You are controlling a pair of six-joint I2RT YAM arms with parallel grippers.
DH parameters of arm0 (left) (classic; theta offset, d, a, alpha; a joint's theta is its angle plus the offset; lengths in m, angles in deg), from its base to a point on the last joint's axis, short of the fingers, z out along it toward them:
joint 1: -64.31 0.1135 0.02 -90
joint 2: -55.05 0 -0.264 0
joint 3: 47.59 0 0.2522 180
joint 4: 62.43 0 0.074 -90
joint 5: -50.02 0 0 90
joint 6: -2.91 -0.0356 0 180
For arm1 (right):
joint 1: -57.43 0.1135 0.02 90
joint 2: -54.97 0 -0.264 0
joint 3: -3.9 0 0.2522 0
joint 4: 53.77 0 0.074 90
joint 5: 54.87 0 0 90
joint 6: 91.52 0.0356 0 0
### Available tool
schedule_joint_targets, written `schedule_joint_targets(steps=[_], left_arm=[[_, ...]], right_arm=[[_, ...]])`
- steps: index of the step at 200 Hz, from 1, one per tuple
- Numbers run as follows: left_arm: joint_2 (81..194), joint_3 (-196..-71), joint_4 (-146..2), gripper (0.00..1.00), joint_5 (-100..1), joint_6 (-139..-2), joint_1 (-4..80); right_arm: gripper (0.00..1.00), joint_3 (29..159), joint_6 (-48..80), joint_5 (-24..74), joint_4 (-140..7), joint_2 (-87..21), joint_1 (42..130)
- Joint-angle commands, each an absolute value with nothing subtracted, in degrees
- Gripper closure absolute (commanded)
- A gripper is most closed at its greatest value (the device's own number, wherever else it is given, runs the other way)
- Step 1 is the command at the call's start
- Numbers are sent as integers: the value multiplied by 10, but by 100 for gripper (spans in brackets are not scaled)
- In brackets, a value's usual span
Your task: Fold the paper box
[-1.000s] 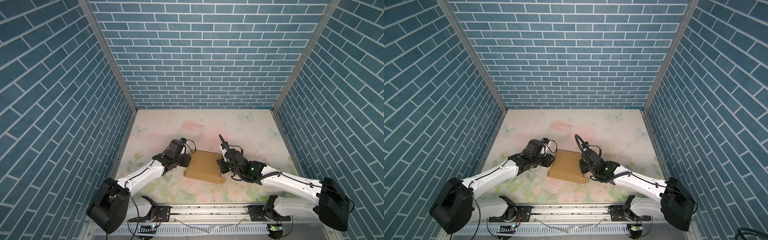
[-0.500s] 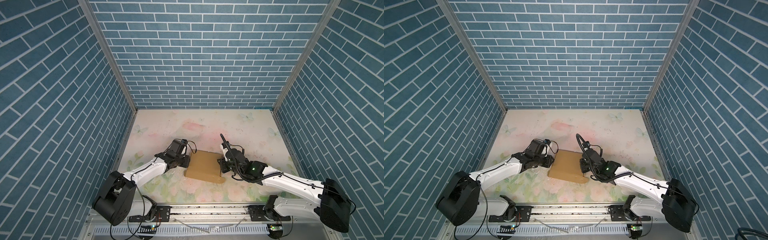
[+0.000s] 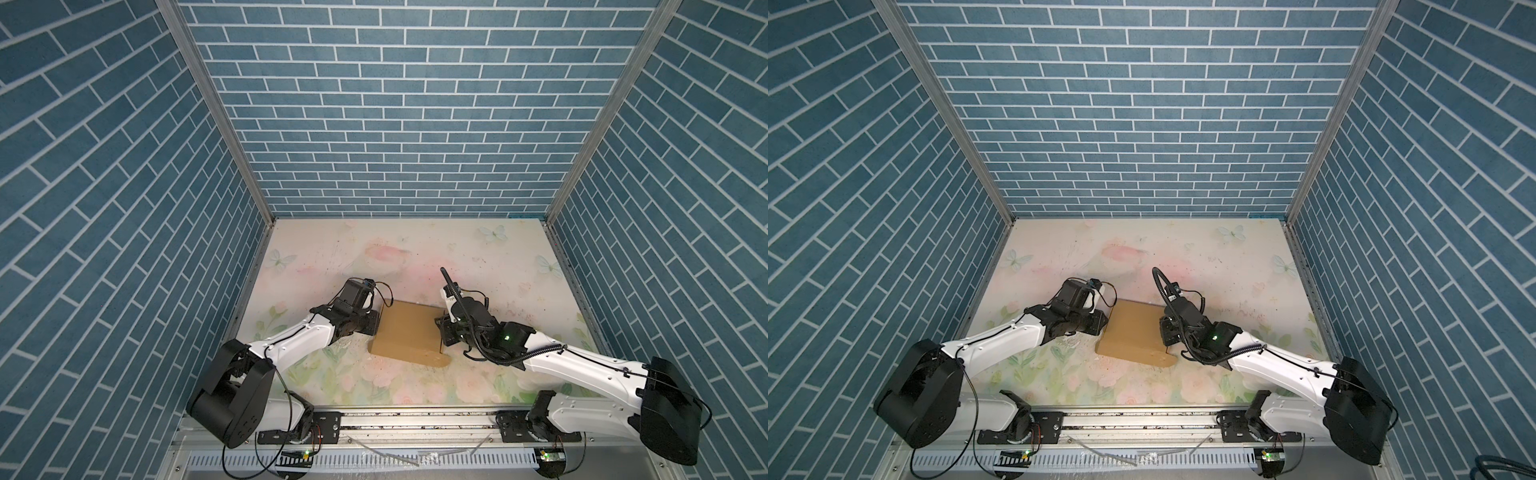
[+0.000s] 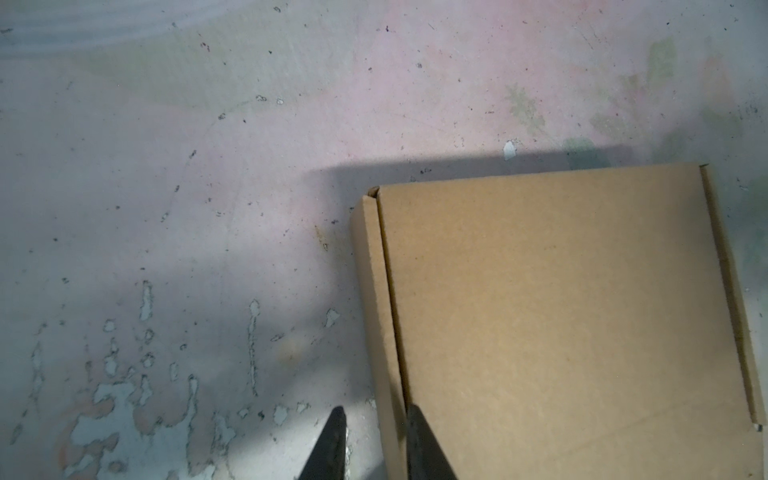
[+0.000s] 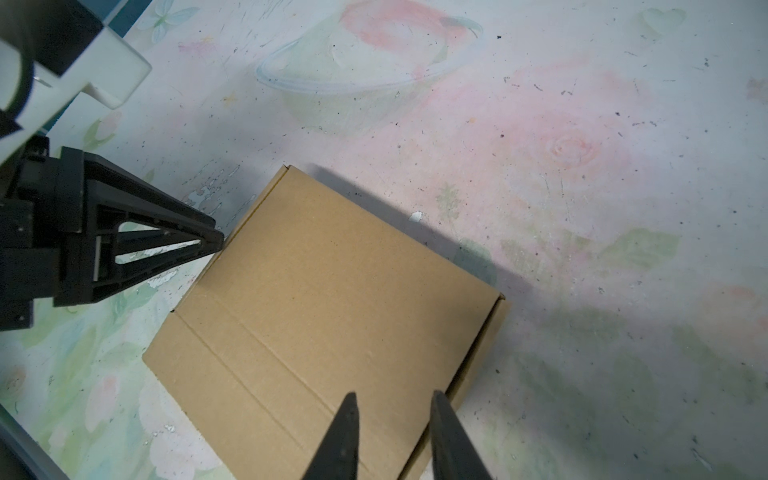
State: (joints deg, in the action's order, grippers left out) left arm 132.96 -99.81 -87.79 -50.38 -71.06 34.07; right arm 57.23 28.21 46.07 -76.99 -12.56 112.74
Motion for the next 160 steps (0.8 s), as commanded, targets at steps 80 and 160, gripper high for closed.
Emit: schedule_joint_targets(steps=[80, 160], left_arm=[[1352, -992, -862, 74, -518, -709, 347], [1344, -976, -851, 78, -508, -697, 350]], right_arm=[[70, 561, 290, 468, -774, -117, 1121], [60, 539, 332, 469, -778, -86, 1112]])
